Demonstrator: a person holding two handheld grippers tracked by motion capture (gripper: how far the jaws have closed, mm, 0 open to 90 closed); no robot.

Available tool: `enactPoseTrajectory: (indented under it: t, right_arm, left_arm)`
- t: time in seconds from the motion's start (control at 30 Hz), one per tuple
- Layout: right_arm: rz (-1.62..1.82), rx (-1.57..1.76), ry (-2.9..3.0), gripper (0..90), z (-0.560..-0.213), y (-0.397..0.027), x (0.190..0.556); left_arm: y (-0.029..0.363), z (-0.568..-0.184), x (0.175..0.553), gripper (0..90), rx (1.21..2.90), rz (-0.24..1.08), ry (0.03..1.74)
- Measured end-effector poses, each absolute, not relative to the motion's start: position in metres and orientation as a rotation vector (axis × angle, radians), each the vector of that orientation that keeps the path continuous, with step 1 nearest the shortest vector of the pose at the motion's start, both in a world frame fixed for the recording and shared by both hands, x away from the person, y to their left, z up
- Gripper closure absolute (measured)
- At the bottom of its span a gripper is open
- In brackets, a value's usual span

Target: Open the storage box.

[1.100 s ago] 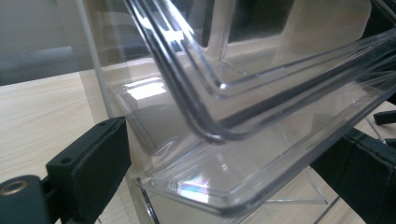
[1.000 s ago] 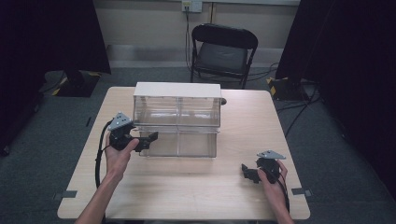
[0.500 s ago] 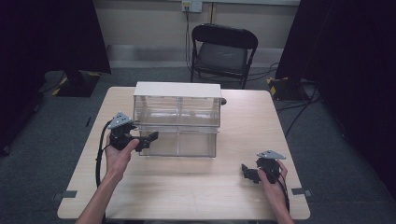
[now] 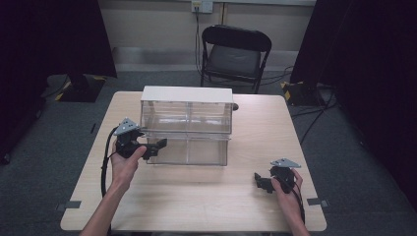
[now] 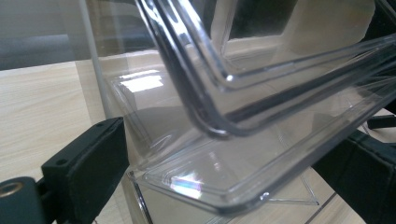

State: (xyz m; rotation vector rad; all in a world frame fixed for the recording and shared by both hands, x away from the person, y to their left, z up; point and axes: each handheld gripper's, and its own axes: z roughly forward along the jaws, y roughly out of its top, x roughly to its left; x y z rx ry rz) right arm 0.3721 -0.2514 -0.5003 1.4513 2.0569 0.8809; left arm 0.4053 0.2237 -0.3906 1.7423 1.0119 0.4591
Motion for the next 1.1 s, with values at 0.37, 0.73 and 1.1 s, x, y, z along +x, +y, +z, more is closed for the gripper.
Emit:
enactPoseTrajectory:
  t: [0.37,0.73,1.1]
  right_arm:
    - [0.881,1.452,2.057,10.2,-0.5003,-0.2513,0.3721]
    - [0.881,1.451,2.057,10.2,-0.5003,-0.2513,0.3721]
    - [0.881,1.451,2.057,10.2,-0.5002,-0.2513,0.3721]
  left_arm:
    - [0.2236,-0.3907,0.4052,4.7,1.731,0.456,1.008]
    - [0.2235,-0.3907,0.4051,4.7,1.730,0.457,1.007]
    - [0.2238,-0.3906,0.4054,4.7,1.732,0.454,1.006]
